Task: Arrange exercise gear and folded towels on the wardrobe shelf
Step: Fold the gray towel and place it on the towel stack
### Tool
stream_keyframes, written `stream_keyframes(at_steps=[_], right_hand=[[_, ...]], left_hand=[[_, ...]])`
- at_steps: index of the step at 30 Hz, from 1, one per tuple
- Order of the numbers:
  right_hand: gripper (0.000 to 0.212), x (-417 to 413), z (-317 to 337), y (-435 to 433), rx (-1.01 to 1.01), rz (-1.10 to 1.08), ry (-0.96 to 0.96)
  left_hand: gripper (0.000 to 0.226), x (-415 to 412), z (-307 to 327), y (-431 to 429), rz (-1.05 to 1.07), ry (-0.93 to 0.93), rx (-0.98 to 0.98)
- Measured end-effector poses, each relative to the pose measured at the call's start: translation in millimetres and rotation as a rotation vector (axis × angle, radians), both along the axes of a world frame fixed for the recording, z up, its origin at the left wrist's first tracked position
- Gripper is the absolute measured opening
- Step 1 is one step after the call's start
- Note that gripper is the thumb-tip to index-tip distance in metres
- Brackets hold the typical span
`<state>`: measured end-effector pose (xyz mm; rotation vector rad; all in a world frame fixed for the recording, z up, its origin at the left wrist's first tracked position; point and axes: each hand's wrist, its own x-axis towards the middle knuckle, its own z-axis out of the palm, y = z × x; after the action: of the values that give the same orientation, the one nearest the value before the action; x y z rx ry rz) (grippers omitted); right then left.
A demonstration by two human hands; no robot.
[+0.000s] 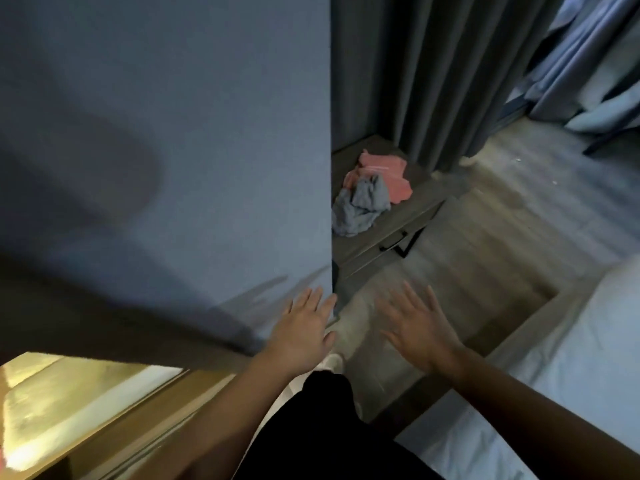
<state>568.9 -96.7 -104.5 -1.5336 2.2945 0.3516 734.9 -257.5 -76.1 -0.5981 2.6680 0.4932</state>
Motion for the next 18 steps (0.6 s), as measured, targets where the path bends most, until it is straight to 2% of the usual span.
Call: stream_keyframes(at_steps=[8,14,18], right_hand=[[0.066,-131.0,-14.8,-25.7,-0.1,-0.126,0.036],[0.07,-252.3,-36.8,-75.6,-0.061,-0.195,-0.065],[0.069,-313.5,-58.6,-110.0,-0.017,-0.168,-0.103]], left_hand=[[0.07,-162.3,-25.9,-32.2,-0.089,-0.05,0.069],[0.074,-272.4,-62.9,-67.4,0.038,-0.083,0.121],[0.076,-326.3,-102.5,-89.4,0.243,-0.025,0.232]])
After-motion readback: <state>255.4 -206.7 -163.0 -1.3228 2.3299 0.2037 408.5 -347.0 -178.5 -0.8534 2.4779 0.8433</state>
